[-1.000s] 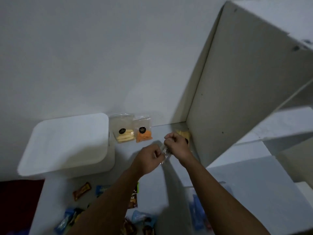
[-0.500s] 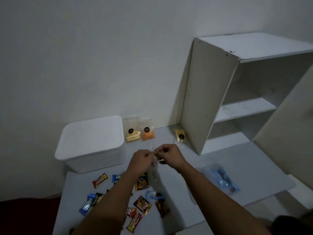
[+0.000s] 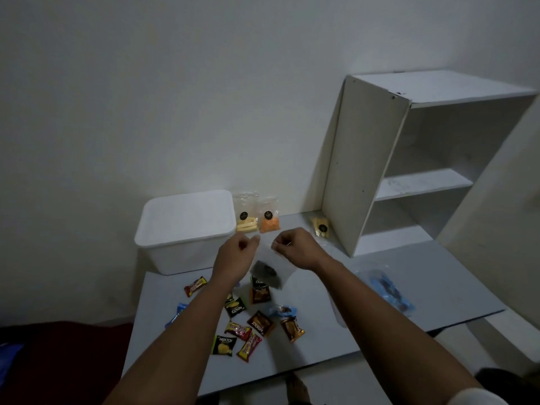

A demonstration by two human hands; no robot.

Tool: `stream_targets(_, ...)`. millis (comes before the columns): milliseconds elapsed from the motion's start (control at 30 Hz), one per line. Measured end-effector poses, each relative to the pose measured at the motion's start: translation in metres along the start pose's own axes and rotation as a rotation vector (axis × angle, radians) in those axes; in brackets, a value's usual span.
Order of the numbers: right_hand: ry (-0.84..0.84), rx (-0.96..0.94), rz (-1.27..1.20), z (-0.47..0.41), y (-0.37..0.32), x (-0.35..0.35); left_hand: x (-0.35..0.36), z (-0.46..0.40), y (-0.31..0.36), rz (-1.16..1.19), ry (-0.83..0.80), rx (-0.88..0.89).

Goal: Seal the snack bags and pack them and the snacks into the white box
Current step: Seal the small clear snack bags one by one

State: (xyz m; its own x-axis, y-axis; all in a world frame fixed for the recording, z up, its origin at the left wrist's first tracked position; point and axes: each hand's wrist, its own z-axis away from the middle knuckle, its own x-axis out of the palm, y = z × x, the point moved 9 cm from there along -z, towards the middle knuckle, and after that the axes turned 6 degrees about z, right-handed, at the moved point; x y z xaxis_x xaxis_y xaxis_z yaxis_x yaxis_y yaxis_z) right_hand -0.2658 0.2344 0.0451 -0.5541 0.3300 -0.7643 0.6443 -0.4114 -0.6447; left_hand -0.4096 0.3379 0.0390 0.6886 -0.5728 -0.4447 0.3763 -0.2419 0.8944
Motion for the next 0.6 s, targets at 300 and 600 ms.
stream_targets(300,-0.185,-0.016,-0.35,0.006,-0.029,-0.028,-0.001,0.01,0.025,0.175,-0.135,0.136)
stream_targets(600,-0.105,0.001,-0.538,0.026,-0.019,-0.035,-0.005,0.019,0.023,0.35,-0.072,0.098)
